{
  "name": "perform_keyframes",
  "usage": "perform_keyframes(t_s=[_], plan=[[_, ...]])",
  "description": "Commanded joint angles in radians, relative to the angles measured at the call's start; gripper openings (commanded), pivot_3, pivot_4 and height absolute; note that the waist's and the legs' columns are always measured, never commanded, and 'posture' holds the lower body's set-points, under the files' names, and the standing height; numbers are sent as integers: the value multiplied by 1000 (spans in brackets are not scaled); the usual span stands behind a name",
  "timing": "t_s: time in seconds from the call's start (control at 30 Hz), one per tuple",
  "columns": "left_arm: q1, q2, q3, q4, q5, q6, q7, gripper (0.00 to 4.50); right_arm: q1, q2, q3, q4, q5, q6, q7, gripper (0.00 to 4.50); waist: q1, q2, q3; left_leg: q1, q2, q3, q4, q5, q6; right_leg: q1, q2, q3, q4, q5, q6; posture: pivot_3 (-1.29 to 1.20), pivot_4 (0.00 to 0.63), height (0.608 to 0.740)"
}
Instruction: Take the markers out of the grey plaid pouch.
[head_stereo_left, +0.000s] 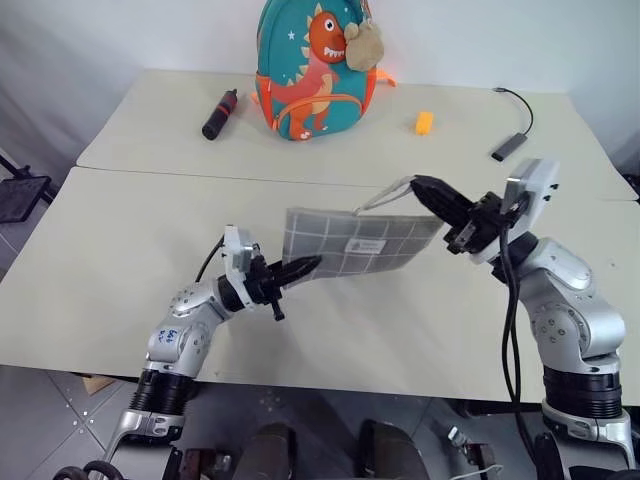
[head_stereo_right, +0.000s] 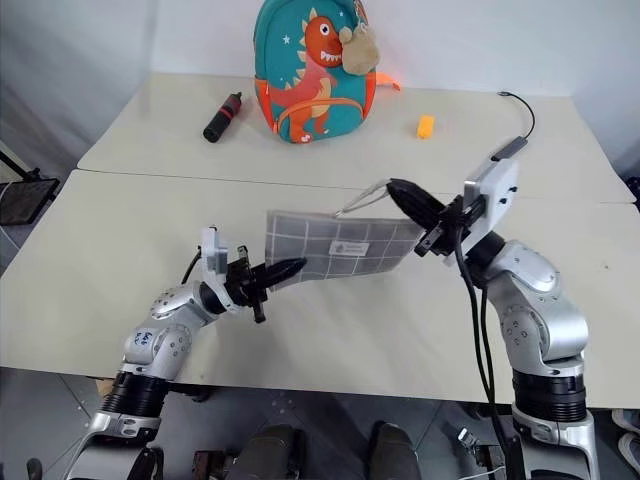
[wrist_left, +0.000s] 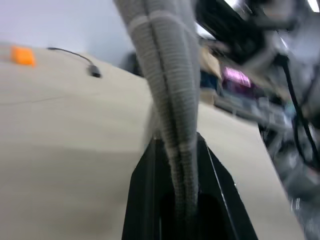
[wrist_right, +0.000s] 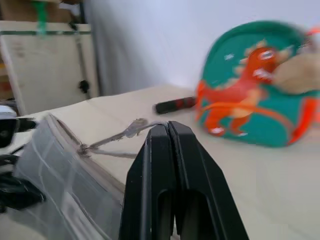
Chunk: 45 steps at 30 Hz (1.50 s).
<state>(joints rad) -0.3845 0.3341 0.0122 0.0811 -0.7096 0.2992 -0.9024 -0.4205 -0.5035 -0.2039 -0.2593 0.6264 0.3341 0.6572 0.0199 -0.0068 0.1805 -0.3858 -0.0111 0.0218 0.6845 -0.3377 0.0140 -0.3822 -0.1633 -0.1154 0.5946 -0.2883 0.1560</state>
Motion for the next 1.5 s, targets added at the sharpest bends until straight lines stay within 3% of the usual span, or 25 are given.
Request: perform_keyframes(t_s=[0.03, 0.4, 0.73, 0.87, 1.03, 1.13, 1.23, 1.5], plan=[[6, 16, 49, -76, -87, 93, -19, 0, -11, -28, -73, 36, -57, -66, -46, 13, 0, 0, 0, 0, 0, 0, 0, 0, 0, 0, 0, 0, 0, 0, 0, 0, 150, 740], [55, 74, 48, -108, -76, 149, -140, 0, 34, -88, -143, 165, -122, -144, -30, 13, -8, 0, 0, 0, 0, 1, 0, 0, 0, 0, 0, 1, 0, 0, 0, 0, 150, 740], [30, 64, 37, -66, -30, 111, -181, 0, 119, -98, -181, 124, 24, -11, 38, 13, -8, 1, 0, 1, 1, 1, 0, 0, 0, 0, 0, 1, 0, 0, 0, 0, 150, 740], [9, 51, 21, -38, -2, 92, -206, 0, 172, -140, -207, 80, 102, 83, 81, 897, -5, 1, 0, 1, 1, 1, 0, 0, 0, 0, 0, 1, 0, 0, 0, 0, 150, 740], [-31, 36, 2, 12, 32, 37, -280, 0, 289, -248, -257, 84, 178, 183, 220, 2529, 7, 1, 0, 1, 0, 1, 0, 0, 0, 2, 0, 0, -1, 0, 0, 0, 150, 740], [-60, 12, 11, 49, 44, -12, -307, 0, 341, -272, -318, 131, 198, 159, 304, 2529, 7, 1, 0, 1, 0, 0, 0, 0, 0, 3, 0, 0, -2, 0, 0, 0, 150, 740], [-85, -4, -16, 99, 91, -80, -360, 0, 401, -355, -353, 258, 105, 87, 406, 2529, 7, 2, -1, 2, -1, 1, 0, 0, 0, 3, 0, 0, -2, 0, 1, 0, 150, 740], [-80, -61, -84, 164, 186, -217, -422, 0, 336, -519, -445, 405, 37, -47, 515, 2529, 1, 3, -1, 5, 1, 4, 0, 0, 1, 5, 0, 2, -2, 1, 1, 0, 150, 740]])
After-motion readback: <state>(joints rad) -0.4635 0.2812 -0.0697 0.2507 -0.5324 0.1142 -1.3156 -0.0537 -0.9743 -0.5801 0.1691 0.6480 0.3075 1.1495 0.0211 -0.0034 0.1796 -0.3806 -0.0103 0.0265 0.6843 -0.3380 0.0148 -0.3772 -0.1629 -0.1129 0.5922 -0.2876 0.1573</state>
